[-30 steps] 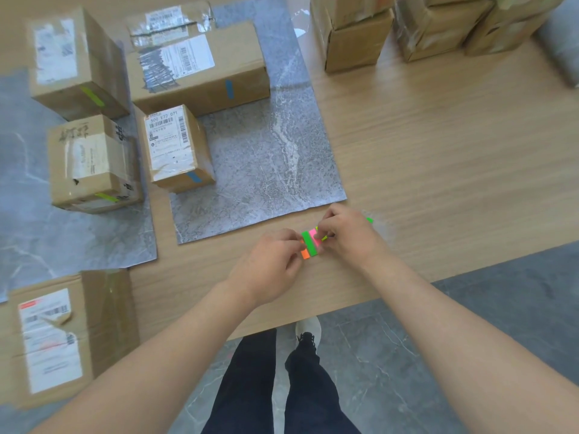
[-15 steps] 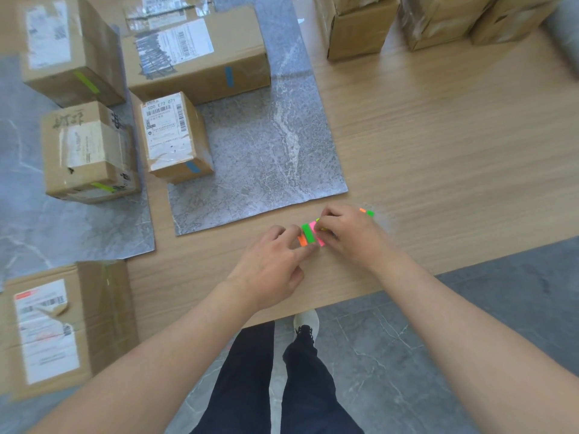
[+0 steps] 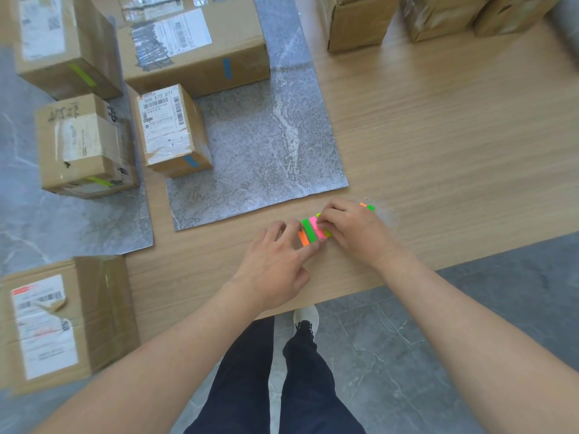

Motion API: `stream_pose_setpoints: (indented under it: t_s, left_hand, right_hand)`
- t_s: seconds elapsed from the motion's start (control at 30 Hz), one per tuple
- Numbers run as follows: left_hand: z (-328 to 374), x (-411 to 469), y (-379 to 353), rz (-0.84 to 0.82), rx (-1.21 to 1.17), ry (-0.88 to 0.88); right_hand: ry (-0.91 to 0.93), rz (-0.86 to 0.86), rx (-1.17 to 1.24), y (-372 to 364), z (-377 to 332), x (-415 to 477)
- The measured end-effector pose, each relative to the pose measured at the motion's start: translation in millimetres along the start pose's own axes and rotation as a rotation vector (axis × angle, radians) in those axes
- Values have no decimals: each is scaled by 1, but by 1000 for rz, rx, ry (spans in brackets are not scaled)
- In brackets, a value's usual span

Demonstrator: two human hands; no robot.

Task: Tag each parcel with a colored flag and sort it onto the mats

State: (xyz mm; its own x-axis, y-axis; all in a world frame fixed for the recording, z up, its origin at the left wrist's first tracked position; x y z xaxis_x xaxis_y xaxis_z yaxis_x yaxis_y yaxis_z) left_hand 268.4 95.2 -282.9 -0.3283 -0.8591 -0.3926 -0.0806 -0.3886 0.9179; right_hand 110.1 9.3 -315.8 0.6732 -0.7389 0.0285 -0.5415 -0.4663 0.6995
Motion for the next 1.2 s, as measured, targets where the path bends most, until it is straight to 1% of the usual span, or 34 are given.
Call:
stream_pose_setpoints:
  t_s: [0.17,0.27,0.33,0.4,0.47,0.53,0.57,0.6,0.63,0.67,0.7,0.73,0.77,0.83,0.87,0.93,1.0,1.13,1.2]
  left_hand:
    - [2,-1,-1,6,-10,18]
    - [4,-3,-5,22,-9,27]
    - [4,-3,-7,39,-23,34]
    - [4,-4,-9,45,-22,37]
    - [2,-4,-11,60,-24,25]
    - [-1,-3,-13,80,-31,11]
    - [-3,-2,-11,109,-94,15]
    - [-4,-2,-6,168,-244,54]
    - [-8,-1,1,243,-472,148]
    - [-13,-2,9,310,-734,295]
    - [-18,-3,15,332,-977,457]
    - [-22,-4,22,298,-1192,589]
    - [-24,-5,28,229,-1383,671]
    - [-27,-11,42,93,-1675,729]
    - [-28,-15,51,58,-1758,748]
    - [-30,-24,63,42,-1823,778]
    - [-31,-34,75,62,-1845,775]
    - [-35,-61,91,172,-1838,727]
    - [-38,-79,95,231,-1784,698]
  right_hand:
    - [-146,65,64,0,2,7]
    - [-306,215,181,0,-1,6]
    - [-480,384,388,0,0,3]
    - [-631,556,658,-2,0,-1]
    - [-682,658,892,-2,-5,-4]
    - [-664,680,1017,-2,-12,-7]
    - [-642,675,1042,-3,-16,-9]
    - [-610,670,1051,-3,-20,-11]
    - [-571,666,1040,-2,-25,-12]
    - [-530,662,1014,-1,-32,-13]
    - [-491,653,969,1,-38,-13]
    - [-450,640,914,2,-45,-13]
    - [-406,624,850,4,-53,-13]
    - [-298,580,726,10,-70,-13]
    - [-245,562,670,12,-77,-12]
    - [-156,535,582,18,-92,-11]
    - [-86,517,533,24,-106,-9]
    - [54,488,417,35,-138,-10]
    - [57,446,430,34,-153,-13]
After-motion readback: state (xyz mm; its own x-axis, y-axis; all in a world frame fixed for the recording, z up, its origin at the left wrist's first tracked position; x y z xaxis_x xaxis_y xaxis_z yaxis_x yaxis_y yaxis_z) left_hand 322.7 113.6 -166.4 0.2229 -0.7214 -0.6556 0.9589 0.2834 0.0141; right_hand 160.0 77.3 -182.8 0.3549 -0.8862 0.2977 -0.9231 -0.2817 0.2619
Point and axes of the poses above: each hand's wrist, its own x-axis towards the middle knuckle, its own y-axis out of the back of the hand, z = x × y, the point moved 3 cm from there along x, towards the middle knuckle, and after that the axes turned 8 degrees about x, right-handed, at the moved point
